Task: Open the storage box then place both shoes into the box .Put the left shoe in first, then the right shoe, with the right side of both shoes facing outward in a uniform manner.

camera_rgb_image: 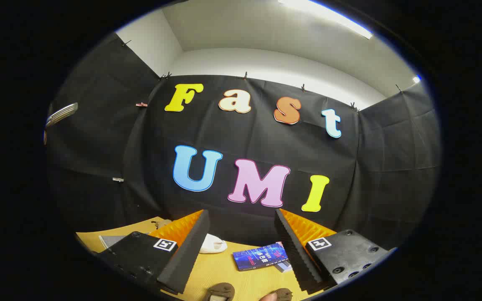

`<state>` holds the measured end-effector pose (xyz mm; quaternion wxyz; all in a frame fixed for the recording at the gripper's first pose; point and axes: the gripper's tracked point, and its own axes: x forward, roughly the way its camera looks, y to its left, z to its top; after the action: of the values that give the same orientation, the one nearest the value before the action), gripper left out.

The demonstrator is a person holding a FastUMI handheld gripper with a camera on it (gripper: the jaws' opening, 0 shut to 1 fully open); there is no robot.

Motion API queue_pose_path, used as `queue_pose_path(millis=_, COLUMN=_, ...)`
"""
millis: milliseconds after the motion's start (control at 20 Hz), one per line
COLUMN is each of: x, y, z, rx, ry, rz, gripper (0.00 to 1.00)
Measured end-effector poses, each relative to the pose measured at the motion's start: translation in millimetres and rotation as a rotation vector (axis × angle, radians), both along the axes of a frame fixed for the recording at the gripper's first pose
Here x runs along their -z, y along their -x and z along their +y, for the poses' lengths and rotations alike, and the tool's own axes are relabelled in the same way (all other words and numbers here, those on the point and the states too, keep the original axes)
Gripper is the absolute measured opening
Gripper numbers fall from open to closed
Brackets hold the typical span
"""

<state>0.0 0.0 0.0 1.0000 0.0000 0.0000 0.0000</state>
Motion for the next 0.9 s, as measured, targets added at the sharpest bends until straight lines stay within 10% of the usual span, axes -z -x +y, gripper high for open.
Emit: queue_pose_path(millis=900, x=13.9, y=-2.2, z=31.6, rx=-0.084, ry=-0.056, rz=0.036, gripper=0.97)
